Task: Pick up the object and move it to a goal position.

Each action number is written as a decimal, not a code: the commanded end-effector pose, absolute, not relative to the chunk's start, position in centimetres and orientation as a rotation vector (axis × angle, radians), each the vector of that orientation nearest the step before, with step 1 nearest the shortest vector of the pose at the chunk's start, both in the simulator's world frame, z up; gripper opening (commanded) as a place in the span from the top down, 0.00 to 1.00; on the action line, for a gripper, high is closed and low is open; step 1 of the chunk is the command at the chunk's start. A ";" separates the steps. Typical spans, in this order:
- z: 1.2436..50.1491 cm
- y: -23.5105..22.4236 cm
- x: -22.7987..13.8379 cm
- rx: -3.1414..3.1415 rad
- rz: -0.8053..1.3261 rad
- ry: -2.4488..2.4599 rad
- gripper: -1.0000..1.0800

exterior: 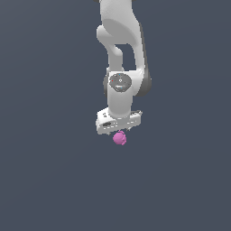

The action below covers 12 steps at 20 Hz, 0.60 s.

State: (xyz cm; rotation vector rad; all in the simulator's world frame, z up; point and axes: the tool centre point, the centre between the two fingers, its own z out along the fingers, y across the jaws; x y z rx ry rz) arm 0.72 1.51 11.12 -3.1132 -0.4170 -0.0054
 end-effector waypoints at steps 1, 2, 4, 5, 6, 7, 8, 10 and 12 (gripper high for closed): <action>10.1 1.7 0.6 -3.105 -0.004 -0.480 0.04; 9.8 1.8 0.6 -3.102 -0.003 -0.498 0.04; 9.3 1.9 0.6 -3.098 -0.001 -0.525 0.04; 9.2 1.9 0.5 -3.096 -0.001 -0.534 0.04; 9.0 2.0 0.5 -3.095 0.000 -0.541 0.04; 9.0 2.0 0.5 -3.094 0.000 -0.545 0.04; 8.9 2.0 0.5 -3.094 0.000 -0.547 0.04; 9.0 2.0 0.5 -3.095 0.001 -0.538 0.04; 8.7 1.9 0.5 -3.095 0.001 -0.538 0.04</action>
